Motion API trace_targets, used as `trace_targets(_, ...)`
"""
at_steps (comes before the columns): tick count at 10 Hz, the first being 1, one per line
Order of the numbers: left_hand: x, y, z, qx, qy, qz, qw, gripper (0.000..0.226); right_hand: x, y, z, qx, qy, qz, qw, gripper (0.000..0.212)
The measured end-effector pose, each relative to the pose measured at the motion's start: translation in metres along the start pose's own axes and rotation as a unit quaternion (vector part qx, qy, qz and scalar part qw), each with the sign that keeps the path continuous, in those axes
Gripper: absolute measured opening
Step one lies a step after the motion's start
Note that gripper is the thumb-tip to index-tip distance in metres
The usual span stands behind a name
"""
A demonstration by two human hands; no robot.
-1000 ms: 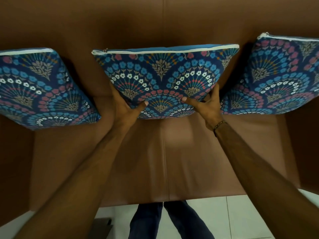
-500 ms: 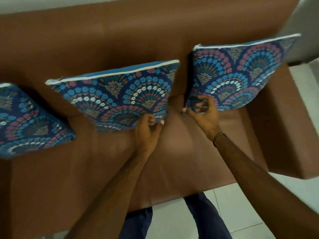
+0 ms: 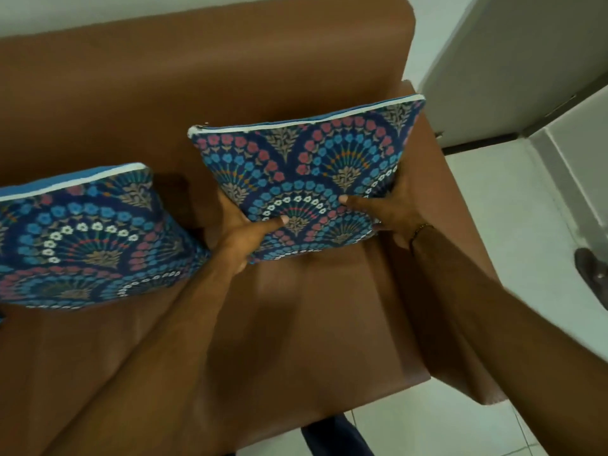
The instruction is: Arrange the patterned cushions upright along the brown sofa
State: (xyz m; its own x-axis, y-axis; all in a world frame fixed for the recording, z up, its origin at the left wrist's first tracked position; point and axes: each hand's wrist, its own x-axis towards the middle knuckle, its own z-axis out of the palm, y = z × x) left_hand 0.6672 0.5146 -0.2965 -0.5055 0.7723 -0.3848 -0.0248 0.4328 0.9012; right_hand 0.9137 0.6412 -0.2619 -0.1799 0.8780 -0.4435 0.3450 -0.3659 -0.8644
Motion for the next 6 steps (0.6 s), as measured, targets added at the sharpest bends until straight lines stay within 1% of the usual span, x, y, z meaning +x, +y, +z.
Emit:
trace_targets(1, -0.003, -0.003, 0.007, -0.003, 0.032, -0.001, 0.999, 0.126, 0.010, -0.001, -0.002, 0.022, -0.017, 0.020, 0.999, 0.120)
trace_targets(2, -0.011, -0.009, 0.015, -0.002, 0.057, 0.001, 0.998, 0.131, 0.014, 0.004, 0.002, 0.072, 0.013, 0.000, 0.997, 0.118)
trace_targets(3, -0.014, -0.008, 0.014, 0.004, 0.049, -0.010, 0.999, 0.133, 0.008, 0.007, 0.002, 0.077, 0.027, -0.005, 0.997, 0.121)
trace_targets(4, -0.022, 0.001, 0.002, 0.037, 0.039, -0.007, 0.999, 0.132, -0.010, 0.004, 0.001, 0.048, 0.015, -0.008, 0.999, 0.125)
trace_targets(5, -0.041, 0.011, -0.018, 0.055, 0.057, 0.024, 0.997, 0.123, -0.034, -0.013, 0.000, 0.015, 0.021, -0.032, 0.999, 0.121)
trace_targets(6, -0.096, 0.040, -0.064, 0.166, 0.076, 0.044, 0.982, 0.096, -0.097, -0.057, -0.004, -0.128, 0.013, -0.087, 0.988, 0.112)
